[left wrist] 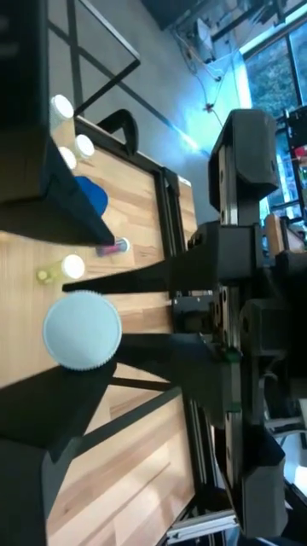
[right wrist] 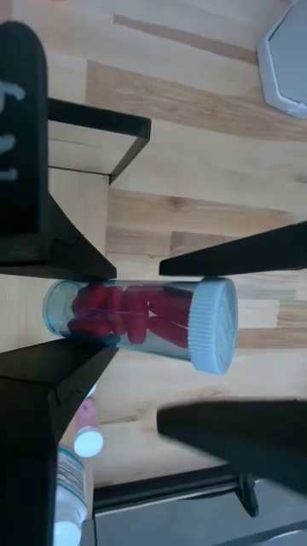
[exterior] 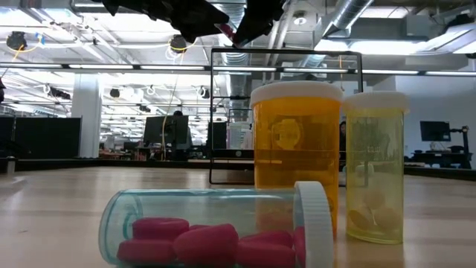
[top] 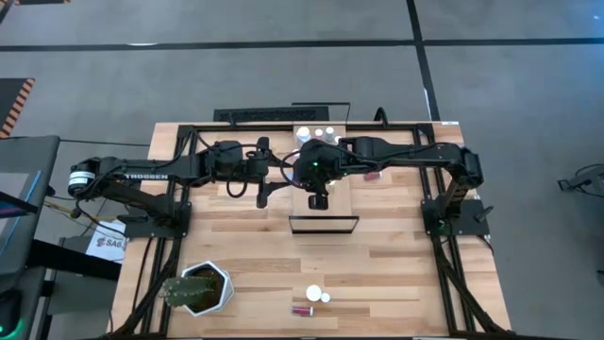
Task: Pick and place medicine bottles onto shelf by color
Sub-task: Put the light blue pill bottle on the shelf
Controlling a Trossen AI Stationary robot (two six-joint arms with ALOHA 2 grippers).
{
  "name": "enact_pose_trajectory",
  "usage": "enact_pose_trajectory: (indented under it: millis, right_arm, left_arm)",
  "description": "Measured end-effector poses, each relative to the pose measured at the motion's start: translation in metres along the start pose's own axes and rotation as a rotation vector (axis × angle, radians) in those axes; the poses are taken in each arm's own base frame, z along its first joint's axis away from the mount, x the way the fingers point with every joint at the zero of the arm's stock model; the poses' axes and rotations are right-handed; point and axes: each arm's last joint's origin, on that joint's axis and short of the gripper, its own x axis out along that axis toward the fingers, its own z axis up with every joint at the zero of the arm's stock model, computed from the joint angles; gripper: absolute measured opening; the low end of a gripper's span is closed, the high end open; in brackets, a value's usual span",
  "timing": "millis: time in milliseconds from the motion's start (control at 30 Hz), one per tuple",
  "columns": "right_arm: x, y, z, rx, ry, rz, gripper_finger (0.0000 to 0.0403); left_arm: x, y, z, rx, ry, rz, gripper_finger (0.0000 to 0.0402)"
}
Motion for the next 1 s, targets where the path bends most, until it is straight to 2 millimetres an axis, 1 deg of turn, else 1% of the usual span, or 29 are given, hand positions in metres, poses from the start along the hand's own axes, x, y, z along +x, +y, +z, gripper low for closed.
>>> enact_pose_trajectory:
  millis: [233, 367, 467, 567, 700, 867, 1000]
  right_arm:
    - [0.000, 0.000, 0.000, -0.005, 0.000, -0.007, 0.0108]
    - [0.000, 0.000, 0.000, -0.023, 0.003, -0.005, 0.0108]
    - [-0.001, 0.000, 0.000, -0.025, 0.004, -0.003, 0.0108]
    - [-0.004, 0.001, -0.001, -0.025, 0.003, -0.002, 0.0114]
    - [-0.006, 0.001, -0.002, -0.010, 0.025, -0.001, 0.0150]
    - [-0.024, 0.000, -0.005, -0.004, 0.124, -0.012, 0.0203]
    - [-0.045, -0.001, -0.007, 0.015, 0.219, -0.001, 0.0229]
  left_arm:
    - [0.000, -0.001, 0.000, -0.008, -0.001, -0.018, 0.0123]
    - [0.000, -0.001, 0.000, -0.009, -0.005, -0.040, 0.0092]
    - [0.000, -0.001, 0.000, -0.017, -0.008, -0.048, 0.0088]
    - [0.000, -0.001, 0.001, -0.019, -0.014, -0.048, 0.0098]
    - [0.000, -0.001, 0.001, -0.023, -0.012, -0.049, 0.0107]
    - [0.000, -0.001, 0.001, -0.038, -0.012, -0.044, 0.0103]
    - [0.000, -0.001, 0.000, -0.067, -0.008, -0.038, 0.0100]
